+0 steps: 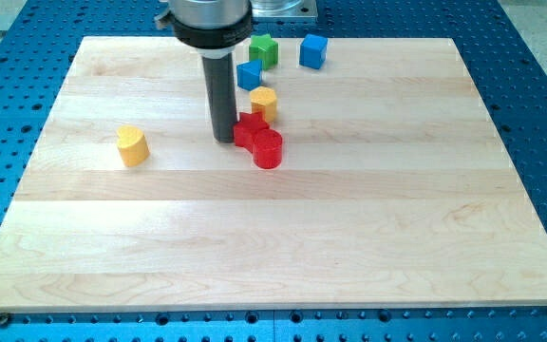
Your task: Adjust the red circle below red star
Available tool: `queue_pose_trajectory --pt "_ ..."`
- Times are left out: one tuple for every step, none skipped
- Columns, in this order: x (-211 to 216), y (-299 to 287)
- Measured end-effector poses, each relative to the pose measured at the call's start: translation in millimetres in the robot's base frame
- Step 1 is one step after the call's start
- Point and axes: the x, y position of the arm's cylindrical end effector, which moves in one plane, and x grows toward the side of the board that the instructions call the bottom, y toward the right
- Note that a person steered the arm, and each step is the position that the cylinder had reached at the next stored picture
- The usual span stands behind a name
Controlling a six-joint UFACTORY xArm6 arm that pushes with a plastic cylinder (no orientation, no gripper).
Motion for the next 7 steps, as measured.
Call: queue_pose_trajectory --pt "0 19" --pt "24 10" --pt "112 5" --pt "125 96" --pt "87 167" --pt "47 169" --pt "45 163"
